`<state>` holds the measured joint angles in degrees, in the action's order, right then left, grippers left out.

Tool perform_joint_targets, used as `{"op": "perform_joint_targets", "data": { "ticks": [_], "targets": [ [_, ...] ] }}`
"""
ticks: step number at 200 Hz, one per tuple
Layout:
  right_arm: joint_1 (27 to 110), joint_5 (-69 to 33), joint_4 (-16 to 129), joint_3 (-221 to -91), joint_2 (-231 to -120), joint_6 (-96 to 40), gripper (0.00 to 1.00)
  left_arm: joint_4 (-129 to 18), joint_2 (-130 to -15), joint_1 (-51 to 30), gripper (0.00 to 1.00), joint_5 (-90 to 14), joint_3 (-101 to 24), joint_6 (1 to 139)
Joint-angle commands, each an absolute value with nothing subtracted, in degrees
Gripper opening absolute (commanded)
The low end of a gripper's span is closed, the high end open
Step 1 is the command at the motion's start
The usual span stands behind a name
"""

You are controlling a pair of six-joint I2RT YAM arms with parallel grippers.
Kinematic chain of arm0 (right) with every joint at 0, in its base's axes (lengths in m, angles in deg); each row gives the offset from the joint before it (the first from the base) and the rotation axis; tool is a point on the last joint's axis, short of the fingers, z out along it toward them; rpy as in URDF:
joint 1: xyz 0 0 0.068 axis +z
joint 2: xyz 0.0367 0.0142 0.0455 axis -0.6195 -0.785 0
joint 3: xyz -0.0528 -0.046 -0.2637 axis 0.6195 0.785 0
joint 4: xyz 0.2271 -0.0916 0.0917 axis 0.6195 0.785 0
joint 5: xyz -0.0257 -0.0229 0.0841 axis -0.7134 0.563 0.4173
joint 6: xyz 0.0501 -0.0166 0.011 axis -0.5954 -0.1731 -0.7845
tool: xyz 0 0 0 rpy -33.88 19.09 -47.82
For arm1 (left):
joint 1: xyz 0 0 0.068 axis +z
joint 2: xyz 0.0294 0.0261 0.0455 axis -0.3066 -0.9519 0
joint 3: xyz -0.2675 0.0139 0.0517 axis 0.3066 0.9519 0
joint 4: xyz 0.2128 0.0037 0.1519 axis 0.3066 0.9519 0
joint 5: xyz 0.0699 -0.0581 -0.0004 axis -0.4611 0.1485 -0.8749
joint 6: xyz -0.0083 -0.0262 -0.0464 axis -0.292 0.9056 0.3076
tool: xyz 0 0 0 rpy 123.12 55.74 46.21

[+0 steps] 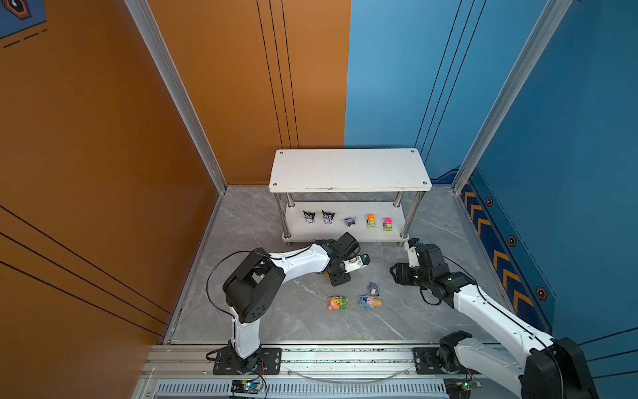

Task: Organize plastic toys on shelves
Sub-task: Pick up the plastic toy from the center of the table.

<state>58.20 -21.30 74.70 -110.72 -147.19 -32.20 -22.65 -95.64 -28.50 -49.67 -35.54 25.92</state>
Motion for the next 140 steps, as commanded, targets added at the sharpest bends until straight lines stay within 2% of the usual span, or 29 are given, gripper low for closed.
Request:
{"op": "perform_joint_targets", "data": {
  "ticks": [1,49,71,140],
  "targets": [
    [58.0,-21.3,75.0,-110.0,-146.7,-32.6,0.60,-19.2,-95.5,-27.7,0.37,-50.3,-35.8,26.1],
    [58.0,-20.8,74.6,-110.5,-147.5,-32.6,0.60,-19.3,-94.1,-27.6,0.31,-49.9,-35.9,26.7],
    [58.0,-20.8,74.7,-110.7,-147.4,-32.6,0.60,-19.9,-90.9,-27.1,0.27,-46.3,-35.0,27.5],
    [58.0,-20.2,74.2,-111.6,-149.1,-32.4,0.60,-27.8,-64.4,-27.8,0.28,-41.3,-27.0,33.6]
  ]
}}
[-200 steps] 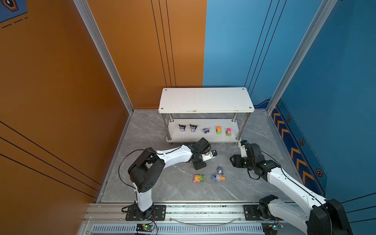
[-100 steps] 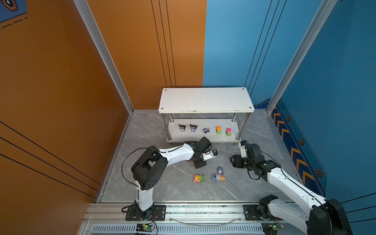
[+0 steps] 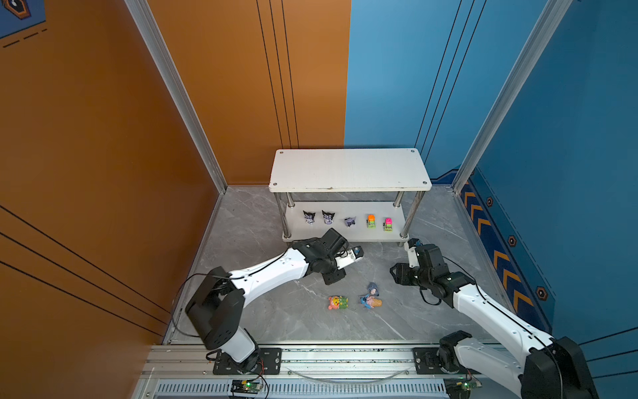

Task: Organize plastic toys on shelves
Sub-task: Pick up the plastic toy from the center of the table, then place the plastic toy on the shelf.

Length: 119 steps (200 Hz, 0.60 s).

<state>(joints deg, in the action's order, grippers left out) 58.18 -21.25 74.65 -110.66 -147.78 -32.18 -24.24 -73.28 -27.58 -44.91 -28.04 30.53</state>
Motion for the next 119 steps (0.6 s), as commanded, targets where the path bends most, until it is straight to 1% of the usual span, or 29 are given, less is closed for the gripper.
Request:
{"op": "perform_joint_targets", "data": {
  "ticks": [1,35,55,82,119],
  "targets": [
    [58.0,-20.2,74.2,-111.6,-149.2,-32.3,0.60,-27.9,-64.0,-27.8,0.28,-41.2,-26.9,33.7],
    [58.5,-19.7,73.5,-112.5,-150.2,-32.7,0.60,-35.0,-50.7,-26.4,0.31,-37.8,-25.7,36.9],
    [58.9,-20.0,73.3,-112.5,-150.0,-33.0,0.60,-38.7,-46.5,-24.4,0.30,-35.7,-25.9,38.2],
    [59.4,-20.3,73.2,-112.2,-150.0,-33.2,0.60,-39.5,-47.3,-19.2,0.30,-30.3,-29.6,39.6],
    [59.5,-20.4,73.2,-112.2,-149.7,-33.3,0.60,-43.4,-51.4,-15.0,0.29,-28.1,-35.0,39.8]
  ]
}}
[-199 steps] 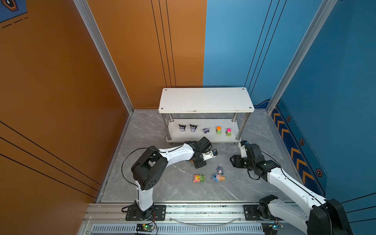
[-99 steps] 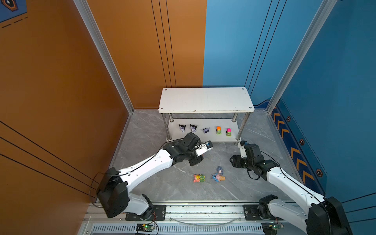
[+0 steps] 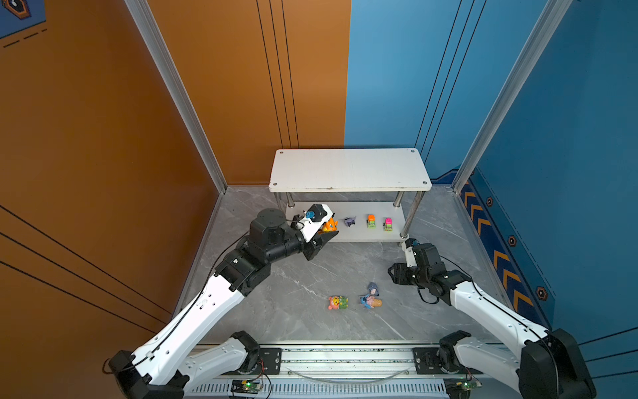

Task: Organize plastic toys on shelves
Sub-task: Place the plastic toy on the shelf.

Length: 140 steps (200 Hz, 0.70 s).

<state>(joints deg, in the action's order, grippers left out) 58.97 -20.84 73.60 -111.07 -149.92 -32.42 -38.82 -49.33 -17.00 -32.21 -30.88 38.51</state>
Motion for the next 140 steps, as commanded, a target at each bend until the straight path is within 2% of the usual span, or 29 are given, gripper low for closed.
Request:
{"op": "perform_joint_targets", "data": {
  "ticks": [1,53,140],
  "targets": [
    [59.5,-20.4,73.2,-112.2,-149.6,-33.3,0.60,-43.4,-51.5,-14.9,0.29,-28.1,-35.1,39.8],
    [59.5,-20.4,73.2,-112.7,-149.7,-33.2,0.60,-49.1,-55.7,-9.2,0.28,-21.9,-42.3,43.5],
    [59.5,-20.4,72.9,-112.1,-149.3,-33.4,0.60,-52.2,-61.0,-2.0,0.28,-20.1,-48.9,43.4]
  ]
}}
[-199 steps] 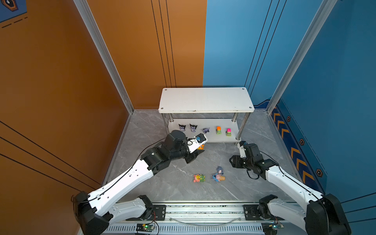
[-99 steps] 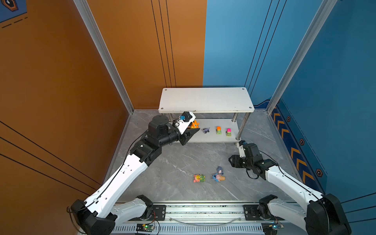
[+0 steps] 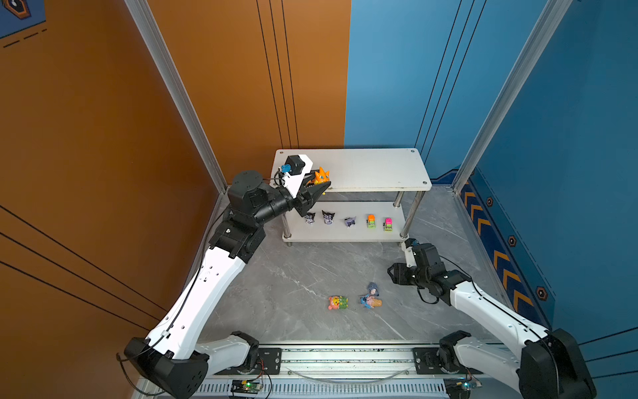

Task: Organize plastic toys on shelves
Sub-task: Place the plastic toy on the shelf.

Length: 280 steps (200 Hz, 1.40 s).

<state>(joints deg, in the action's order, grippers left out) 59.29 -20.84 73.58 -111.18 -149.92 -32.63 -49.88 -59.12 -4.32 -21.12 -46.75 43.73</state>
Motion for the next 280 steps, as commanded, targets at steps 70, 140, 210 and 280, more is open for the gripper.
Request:
{"op": "perform_joint_targets", "data": {
  "ticks": [70,140,210,280],
  "targets": [
    [59.4,-21.0,73.2,-112.6,-150.2,-32.9,0.60,-65.8,-69.1,5.1,0.29,-17.6,-47.7,45.7],
    [59.1,-20.6,71.8,-112.9,-153.5,-32.8,0.60,-79.1,-75.7,6.9,0.31,-19.0,-44.9,47.9],
    [59.1,-21.0,72.7,-114.6,-155.8,-32.3,0.60,-88.1,-79.2,8.0,0.31,-19.3,-39.8,51.3],
    [59.4,-20.3,71.8,-115.5,-158.4,-33.3,0.60,-87.3,-79.9,8.3,0.38,-19.8,-40.0,50.6]
  ]
}}
